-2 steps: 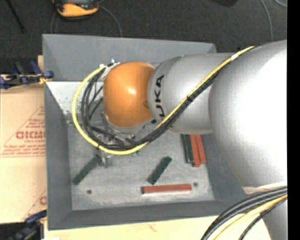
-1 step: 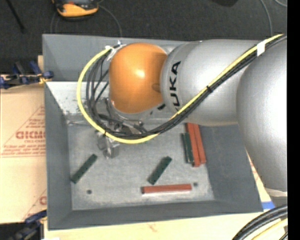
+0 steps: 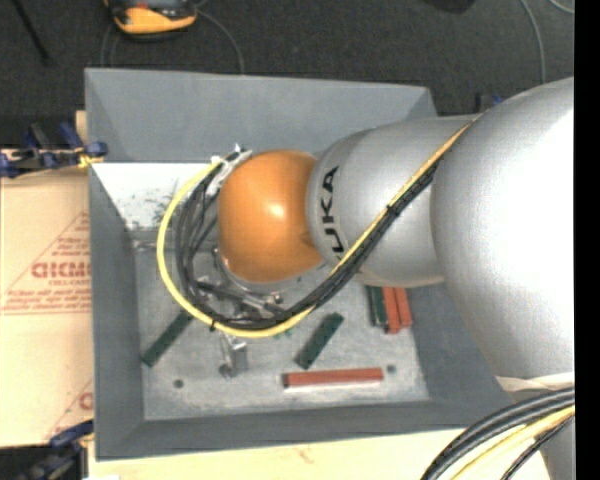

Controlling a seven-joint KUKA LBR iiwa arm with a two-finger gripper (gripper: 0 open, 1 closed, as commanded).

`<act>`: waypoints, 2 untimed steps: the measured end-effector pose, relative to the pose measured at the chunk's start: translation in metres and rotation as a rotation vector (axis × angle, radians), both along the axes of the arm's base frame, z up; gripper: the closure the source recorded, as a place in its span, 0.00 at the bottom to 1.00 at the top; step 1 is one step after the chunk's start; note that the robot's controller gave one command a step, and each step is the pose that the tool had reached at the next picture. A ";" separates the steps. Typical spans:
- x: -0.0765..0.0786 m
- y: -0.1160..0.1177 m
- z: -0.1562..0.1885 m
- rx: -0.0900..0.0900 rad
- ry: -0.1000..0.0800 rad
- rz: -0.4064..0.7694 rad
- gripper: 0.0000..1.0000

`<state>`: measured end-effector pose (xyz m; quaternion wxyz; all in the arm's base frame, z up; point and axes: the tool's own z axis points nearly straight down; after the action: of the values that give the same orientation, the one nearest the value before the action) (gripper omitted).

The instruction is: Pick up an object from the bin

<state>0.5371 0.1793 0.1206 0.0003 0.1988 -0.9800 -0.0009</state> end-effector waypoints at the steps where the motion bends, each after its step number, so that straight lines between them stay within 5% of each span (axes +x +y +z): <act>1: 0.001 0.000 0.003 0.001 -0.003 -0.001 0.00; 2: 0.014 0.018 -0.014 -0.001 -0.008 0.049 0.00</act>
Offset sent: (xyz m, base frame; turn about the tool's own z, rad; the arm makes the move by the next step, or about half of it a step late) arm 0.0284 0.0487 -0.0454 -0.1334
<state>0.5511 0.1971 0.1064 -0.0037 0.2229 -0.9748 0.0003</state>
